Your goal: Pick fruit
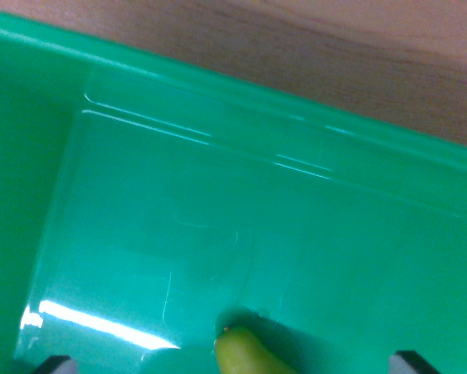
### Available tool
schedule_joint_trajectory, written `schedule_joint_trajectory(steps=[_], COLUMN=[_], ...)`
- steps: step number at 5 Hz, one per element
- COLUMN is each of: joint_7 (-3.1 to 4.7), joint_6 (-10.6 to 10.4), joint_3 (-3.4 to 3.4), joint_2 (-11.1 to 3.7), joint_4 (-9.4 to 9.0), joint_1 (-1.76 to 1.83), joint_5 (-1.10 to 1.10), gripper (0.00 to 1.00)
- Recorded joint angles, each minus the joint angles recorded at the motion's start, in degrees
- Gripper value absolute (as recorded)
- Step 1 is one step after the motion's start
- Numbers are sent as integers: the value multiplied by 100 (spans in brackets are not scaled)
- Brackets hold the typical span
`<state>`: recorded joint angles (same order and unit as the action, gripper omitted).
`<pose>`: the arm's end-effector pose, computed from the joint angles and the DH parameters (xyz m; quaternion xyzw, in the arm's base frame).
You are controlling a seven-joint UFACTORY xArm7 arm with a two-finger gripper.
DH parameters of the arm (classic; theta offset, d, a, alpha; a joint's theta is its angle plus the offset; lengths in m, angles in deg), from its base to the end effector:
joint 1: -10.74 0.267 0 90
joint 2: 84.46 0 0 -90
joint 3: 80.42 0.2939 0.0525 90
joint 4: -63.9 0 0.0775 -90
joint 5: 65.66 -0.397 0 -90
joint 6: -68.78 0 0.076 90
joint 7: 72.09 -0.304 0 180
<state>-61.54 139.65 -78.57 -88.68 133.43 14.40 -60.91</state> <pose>0.5133 0.0279 0.1517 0.9861 0.1547 -0.0500 0.0351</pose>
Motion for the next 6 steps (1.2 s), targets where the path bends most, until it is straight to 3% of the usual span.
schedule_joint_trajectory(steps=[1,2,3,4,5,6], joint_7=[0,171,171,345,345,523], joint_6=[0,-263,-263,-531,-531,-804], joint_3=[0,-43,-43,-86,-86,-130], joint_2=[0,-28,-28,-57,-57,-86], joint_4=[0,-266,-266,-536,-536,-811], joint_1=[0,-18,-18,-36,-36,-55], joint_5=[0,14,14,28,28,43], gripper=[0,0,0,0,0,0])
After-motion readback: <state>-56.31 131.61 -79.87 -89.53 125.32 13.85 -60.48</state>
